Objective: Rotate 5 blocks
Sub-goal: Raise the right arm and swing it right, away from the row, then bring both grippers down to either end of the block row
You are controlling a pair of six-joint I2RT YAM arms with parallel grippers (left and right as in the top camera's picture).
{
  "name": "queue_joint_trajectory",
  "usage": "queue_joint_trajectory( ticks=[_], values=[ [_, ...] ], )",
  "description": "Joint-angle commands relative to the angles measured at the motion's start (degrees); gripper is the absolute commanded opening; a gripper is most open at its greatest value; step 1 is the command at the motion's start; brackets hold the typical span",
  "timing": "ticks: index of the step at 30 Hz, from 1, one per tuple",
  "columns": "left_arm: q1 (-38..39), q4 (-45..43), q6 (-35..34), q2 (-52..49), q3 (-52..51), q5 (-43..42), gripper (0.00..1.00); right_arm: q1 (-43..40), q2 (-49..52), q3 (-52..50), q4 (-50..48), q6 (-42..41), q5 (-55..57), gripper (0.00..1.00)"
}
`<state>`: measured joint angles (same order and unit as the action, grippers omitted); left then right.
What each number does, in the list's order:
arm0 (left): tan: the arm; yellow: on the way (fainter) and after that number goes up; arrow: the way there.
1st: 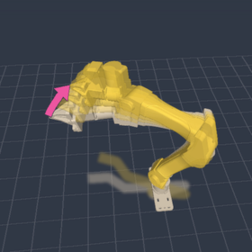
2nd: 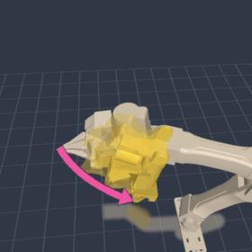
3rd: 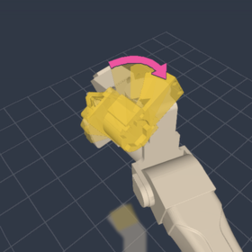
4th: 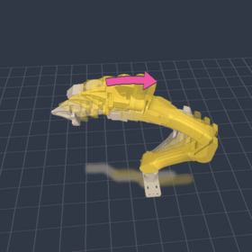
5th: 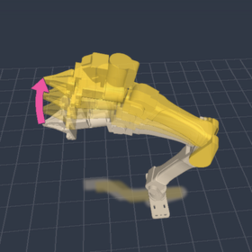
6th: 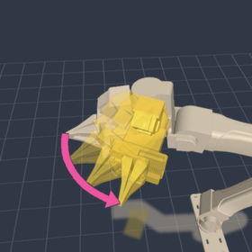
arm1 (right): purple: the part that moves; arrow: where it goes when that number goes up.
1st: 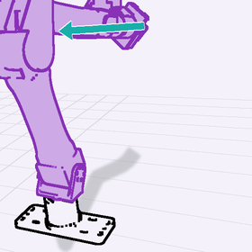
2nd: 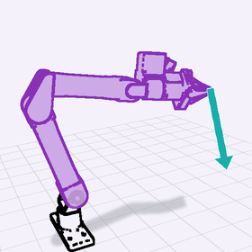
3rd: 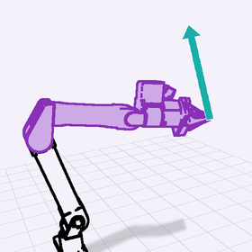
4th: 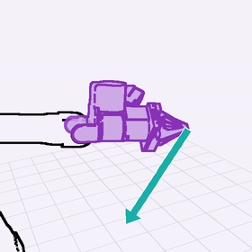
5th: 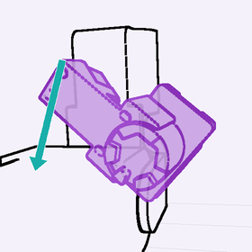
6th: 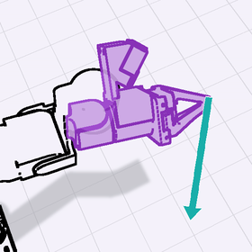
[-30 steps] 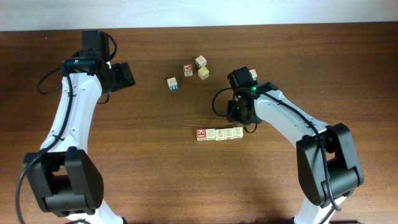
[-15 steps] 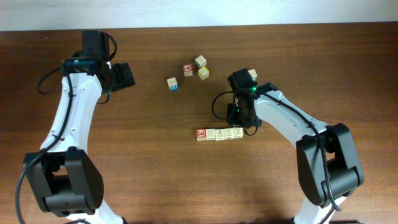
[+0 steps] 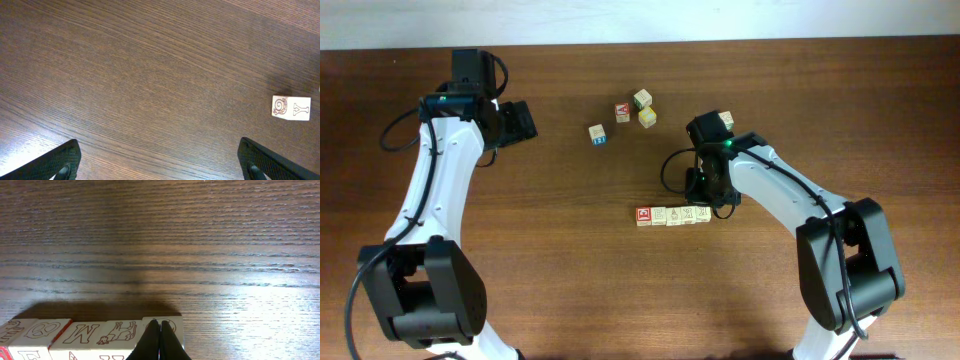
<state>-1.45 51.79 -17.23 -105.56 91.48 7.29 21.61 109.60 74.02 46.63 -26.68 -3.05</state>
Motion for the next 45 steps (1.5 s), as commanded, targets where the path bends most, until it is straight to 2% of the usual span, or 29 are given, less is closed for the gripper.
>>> queue_joint_trajectory(
  ticks=[1,16,20,26,29,33,39,41,42,43,44,45],
  values=[
    [0.1,0.1,-0.7,-0.6,0.5,-0.6,0.99,0.6,0.5,-0.4,0.3,0.3,-0.4,0.04],
    [0.1,0.1,-0.8,-0.6,0.5,-0.7,0.99,0.5,0.5,-0.3,-1.1,1.0,-0.8,0.04],
    [0.1,-0.3,-0.8,-0.6,0.5,-1.5,0.99,-1.5,0.2,2.5,-1.5,1.2,-0.8,0.04],
    [0.6,0.0,-0.8,-0.6,0.5,-2.4,0.99,-6.5,-4.3,11.2,5.0,4.1,-1.8,0.04],
    [1.5,0.0,-0.8,-0.6,0.5,-4.8,0.89,-8.9,-7.2,15.4,9.0,7.2,-4.4,0.04],
    [2.9,0.1,-0.8,-0.6,0.5,-10.1,0.88,-13.2,-12.3,20.5,14.4,10.0,-8.8,0.04],
    [4.1,-0.2,-0.8,-0.6,0.5,-23.8,0.98,-22.7,-18.6,25.0,23.0,11.5,-12.2,0.04],
    [4.3,-0.1,-0.8,-0.6,0.5,-27.3,0.86,-25.2,-20.0,25.0,24.4,11.5,-12.2,0.06],
    [4.4,-0.1,-0.8,-0.6,0.5,-28.2,0.75,-26.2,-20.4,25.0,25.0,11.5,-12.2,0.15],
    [4.6,0.1,-0.8,-0.6,0.5,-28.8,0.69,-27.3,-20.7,25.0,26.0,11.5,-12.2,0.27],
    [4.9,0.1,-0.8,-0.6,0.5,-29.0,0.63,-28.4,-20.8,25.0,27.3,11.5,-12.2,0.45],
    [5.3,0.2,-0.8,-0.6,0.5,-28.9,0.63,-29.2,-20.8,25.0,28.5,11.5,-11.8,0.59]
  ],
)
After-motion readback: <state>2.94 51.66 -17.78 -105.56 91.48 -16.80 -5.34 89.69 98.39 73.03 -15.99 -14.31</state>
